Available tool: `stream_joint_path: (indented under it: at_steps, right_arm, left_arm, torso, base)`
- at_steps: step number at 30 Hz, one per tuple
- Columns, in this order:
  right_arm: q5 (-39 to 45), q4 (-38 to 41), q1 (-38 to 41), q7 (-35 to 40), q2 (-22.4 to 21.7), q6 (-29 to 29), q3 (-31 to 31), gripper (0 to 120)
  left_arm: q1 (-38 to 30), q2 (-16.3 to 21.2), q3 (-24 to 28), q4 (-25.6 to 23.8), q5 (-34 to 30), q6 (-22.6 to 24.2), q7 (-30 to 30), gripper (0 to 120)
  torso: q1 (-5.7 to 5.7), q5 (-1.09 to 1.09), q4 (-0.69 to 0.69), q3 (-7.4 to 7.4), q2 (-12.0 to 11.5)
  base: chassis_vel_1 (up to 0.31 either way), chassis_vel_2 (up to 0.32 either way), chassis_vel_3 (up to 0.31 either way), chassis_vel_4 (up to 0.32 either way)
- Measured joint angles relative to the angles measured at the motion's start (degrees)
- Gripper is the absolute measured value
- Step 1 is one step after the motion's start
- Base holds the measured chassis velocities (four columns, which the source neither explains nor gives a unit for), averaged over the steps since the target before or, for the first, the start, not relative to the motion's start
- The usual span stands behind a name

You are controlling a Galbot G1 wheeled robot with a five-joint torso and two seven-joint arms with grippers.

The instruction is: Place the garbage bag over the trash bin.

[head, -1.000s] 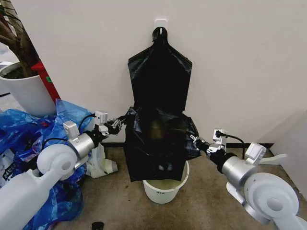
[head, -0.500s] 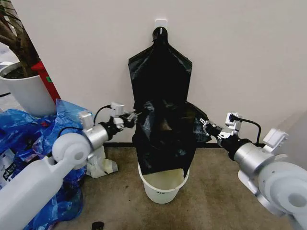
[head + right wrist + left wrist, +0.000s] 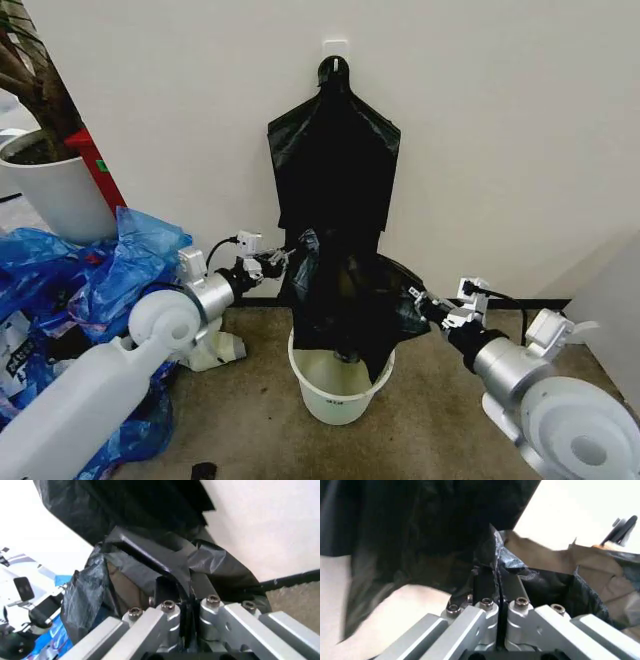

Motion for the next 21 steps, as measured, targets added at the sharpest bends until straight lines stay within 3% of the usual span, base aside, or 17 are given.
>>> stream_joint_path:
  at_steps: [7, 13, 21]
  right_arm:
    - [6.6, 1.0, 3.2, 5.3, -5.6, 0.1, 2.0, 0]
    - [5.9, 0.6, 4.1, 6.0, -6.3, 0.1, 2.5, 0]
    - [8.5, 1.0, 6.4, 8.7, -6.8, 0.1, 3.3, 0]
  left_arm:
    - [-2.5, -0.4, 3.3, -6.8, -4.8, 1.4, -4.5, 0]
    - [-1.4, 0.2, 4.9, -13.2, -8.3, 1.9, -7.3, 0]
    - [-3.7, 0.2, 5.7, -17.2, -11.3, 2.9, -7.7, 0]
  torso:
    - [0.0, 0.01, 0.0, 0.0, 0.0]
    - [0.0, 0.01, 0.02, -0.01, 0.0]
    - [0.0, 0.0, 0.01, 0.0, 0.0]
  base:
    - [0.0, 0.0, 0.0, 0.0]
    - [0.0, 0.0, 0.0, 0.0]
    - [0.0, 0.0, 0.0, 0.0]
